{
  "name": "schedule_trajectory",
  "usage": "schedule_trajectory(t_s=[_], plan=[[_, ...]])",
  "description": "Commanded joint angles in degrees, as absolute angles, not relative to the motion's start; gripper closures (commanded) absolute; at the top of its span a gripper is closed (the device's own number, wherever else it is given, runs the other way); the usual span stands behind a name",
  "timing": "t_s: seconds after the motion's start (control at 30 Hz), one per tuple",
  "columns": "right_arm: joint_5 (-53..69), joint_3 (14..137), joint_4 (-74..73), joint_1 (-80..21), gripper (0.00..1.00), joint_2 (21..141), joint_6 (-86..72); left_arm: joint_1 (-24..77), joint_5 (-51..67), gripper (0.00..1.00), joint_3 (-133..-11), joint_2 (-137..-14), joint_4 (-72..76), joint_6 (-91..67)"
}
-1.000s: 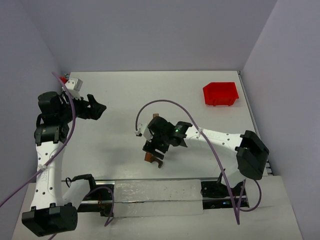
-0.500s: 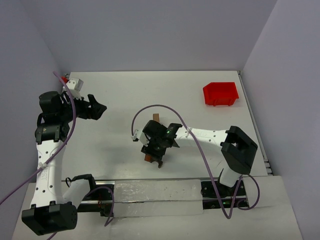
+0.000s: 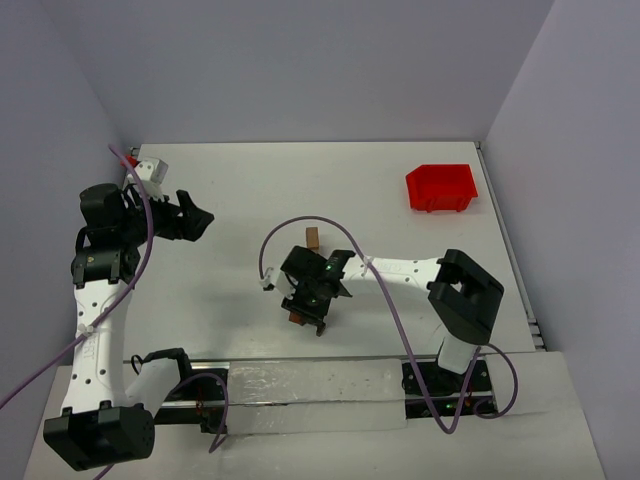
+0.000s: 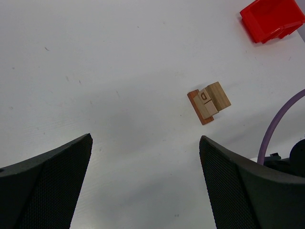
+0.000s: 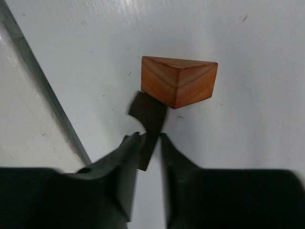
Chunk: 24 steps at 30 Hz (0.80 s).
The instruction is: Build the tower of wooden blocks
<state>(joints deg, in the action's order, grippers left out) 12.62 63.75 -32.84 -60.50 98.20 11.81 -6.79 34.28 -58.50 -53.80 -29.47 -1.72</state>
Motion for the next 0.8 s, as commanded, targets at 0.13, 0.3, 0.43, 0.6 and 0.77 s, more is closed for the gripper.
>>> schedule_trajectory(t_s=[0.13, 0.3, 0.43, 0.6, 0.77], plan=[[13.08, 65.14, -33.65, -61.51, 0.8, 99.57, 13.86, -7.03, 35.67, 0.01, -58.09, -53.69, -28.28, -0.88], [12.84, 64.6, -34.1, -62.23, 0.67, 100.11, 14.68, -6.94, 36.04, 0.01, -58.27, -53.7, -28.47, -0.7], [12.32, 64.17, -33.75, -62.57, 0.6, 99.77, 14.94, -6.95, 35.78, 0.01, -58.35, -53.61, -28.48, -0.62], [11.78, 63.72, -33.66, -62.67, 0.65, 99.49, 15.47, -6.94, 36.12, 0.01, -58.62, -53.79, -28.39, -0.62], [10.92, 63.37, -33.4, -62.67, 0.99, 98.93, 16.47, -6.94, 35.95, 0.01, -58.27, -53.86, -27.95, -1.0]])
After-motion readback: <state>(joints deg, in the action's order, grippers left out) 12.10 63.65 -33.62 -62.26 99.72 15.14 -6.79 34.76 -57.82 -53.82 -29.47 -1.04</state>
